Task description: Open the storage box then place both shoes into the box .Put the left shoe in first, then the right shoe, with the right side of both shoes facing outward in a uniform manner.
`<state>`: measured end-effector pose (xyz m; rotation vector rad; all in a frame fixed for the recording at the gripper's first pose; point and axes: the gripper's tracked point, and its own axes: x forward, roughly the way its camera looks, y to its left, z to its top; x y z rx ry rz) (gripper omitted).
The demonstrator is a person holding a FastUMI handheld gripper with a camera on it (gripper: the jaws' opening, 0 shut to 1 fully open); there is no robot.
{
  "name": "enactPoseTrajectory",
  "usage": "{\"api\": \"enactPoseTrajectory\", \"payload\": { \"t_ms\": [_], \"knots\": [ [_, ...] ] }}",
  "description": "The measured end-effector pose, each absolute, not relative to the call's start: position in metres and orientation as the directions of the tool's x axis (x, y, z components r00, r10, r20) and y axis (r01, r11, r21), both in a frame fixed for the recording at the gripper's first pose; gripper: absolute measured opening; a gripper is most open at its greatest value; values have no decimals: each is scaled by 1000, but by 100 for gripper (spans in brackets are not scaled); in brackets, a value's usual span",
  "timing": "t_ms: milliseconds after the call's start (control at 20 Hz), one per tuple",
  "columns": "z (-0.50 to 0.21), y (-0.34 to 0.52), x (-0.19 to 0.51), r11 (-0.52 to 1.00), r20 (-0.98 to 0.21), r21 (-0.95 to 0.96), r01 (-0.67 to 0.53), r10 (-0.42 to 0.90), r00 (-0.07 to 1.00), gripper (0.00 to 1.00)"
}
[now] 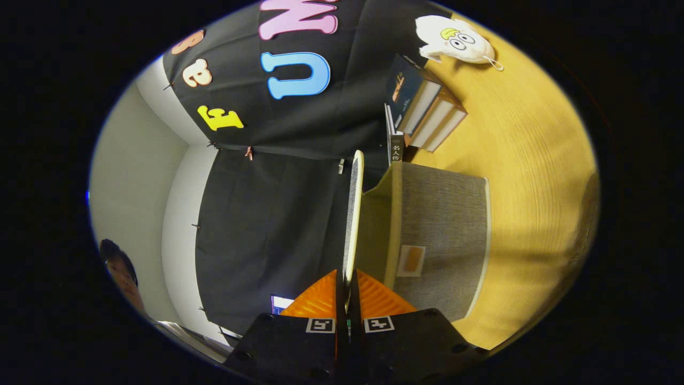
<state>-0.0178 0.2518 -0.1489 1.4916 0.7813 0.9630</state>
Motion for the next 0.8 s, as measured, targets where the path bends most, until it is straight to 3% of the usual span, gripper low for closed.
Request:
{"api": "enactPoseTrajectory", "payload": {
  "t_ms": [500,800],
  "knots": [
    [-38,330,2,-8,121,969,-247,888,444,9],
    [-6,397,8,25,96,964,-266,897,432,9]
  ]
}}
